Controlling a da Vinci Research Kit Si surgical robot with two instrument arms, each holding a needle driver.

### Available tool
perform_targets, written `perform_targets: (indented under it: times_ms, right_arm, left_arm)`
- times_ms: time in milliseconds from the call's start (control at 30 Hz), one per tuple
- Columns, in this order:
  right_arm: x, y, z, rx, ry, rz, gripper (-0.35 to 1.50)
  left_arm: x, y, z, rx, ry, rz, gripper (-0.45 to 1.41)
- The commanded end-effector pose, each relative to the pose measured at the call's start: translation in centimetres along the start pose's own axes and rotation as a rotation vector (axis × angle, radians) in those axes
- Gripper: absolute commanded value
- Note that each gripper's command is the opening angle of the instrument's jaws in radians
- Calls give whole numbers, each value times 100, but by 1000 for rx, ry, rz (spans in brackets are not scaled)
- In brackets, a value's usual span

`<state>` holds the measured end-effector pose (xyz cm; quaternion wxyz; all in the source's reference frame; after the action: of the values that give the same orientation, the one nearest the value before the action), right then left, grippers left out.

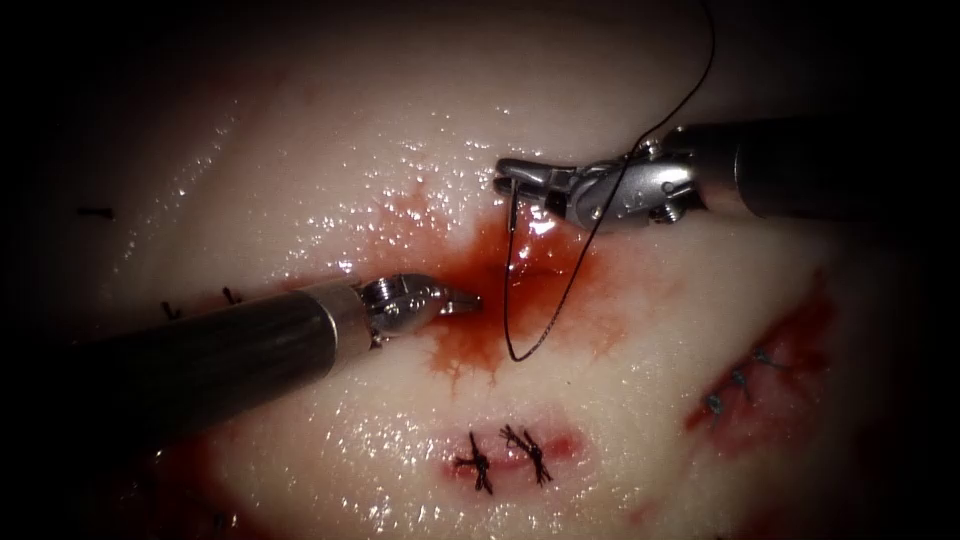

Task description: Wound Closure

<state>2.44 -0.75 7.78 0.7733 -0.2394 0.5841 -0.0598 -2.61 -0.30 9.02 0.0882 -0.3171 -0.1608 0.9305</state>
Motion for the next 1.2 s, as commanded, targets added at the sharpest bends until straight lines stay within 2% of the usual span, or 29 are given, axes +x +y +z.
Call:
perform_targets:
  times_ms: [33,367,600,767,967,1200]
  right_arm:
    - [0,-4,8,0,3,-1,-35]
    - [-1,-11,9,19,-23,-63,-35]
    - [-14,-38,10,56,-44,-127,-35]
    - [-32,-70,10,90,-62,-169,-35]
    - [-47,-80,4,117,-88,-195,-35]
    - [-84,-100,-13,167,-148,-130,-35]
  left_arm:
    - [1,-2,9,-1,1,1,-32]
    - [1,-2,8,-1,1,1,-32]
    - [3,-1,5,-4,2,-1,-27]
    - [3,-2,-2,-7,2,0,-27]
    - [2,-5,-8,-1,-3,1,-27]
    - [1,-5,-9,0,-4,2,-28]
